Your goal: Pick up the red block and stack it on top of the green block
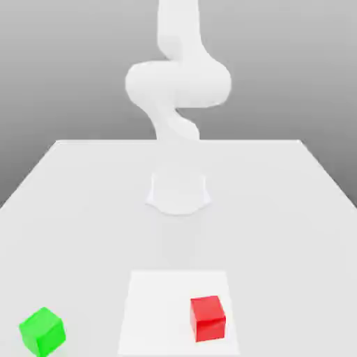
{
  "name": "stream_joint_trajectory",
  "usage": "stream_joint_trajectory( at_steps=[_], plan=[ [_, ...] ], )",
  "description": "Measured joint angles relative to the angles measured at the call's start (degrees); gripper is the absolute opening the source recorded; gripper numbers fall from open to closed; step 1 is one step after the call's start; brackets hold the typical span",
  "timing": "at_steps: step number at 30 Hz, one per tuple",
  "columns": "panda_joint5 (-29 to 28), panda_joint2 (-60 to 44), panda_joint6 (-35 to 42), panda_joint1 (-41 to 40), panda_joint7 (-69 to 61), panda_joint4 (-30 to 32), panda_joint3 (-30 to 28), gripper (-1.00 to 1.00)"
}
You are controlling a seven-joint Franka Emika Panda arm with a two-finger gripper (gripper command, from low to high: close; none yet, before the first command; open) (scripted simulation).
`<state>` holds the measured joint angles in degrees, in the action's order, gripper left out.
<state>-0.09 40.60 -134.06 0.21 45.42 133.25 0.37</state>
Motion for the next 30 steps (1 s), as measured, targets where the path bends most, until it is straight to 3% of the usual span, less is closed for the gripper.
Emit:
stream_joint_trajectory(
  at_steps=[22,28,29,30],
  plan=[
    [-1.00,-46.05,-20.29,2.97,-3.35,13.02,2.33,0.00],
    [-2.16,-58.50,-29.58,3.58,-2.75,12.46,1.72,0.00],
    [-2.29,-59.88,-30.74,3.74,-2.66,12.27,1.53,-1.00],
    [-2.29,-59.88,-30.74,3.74,-2.66,12.27,1.53,-1.00]
  ],
)
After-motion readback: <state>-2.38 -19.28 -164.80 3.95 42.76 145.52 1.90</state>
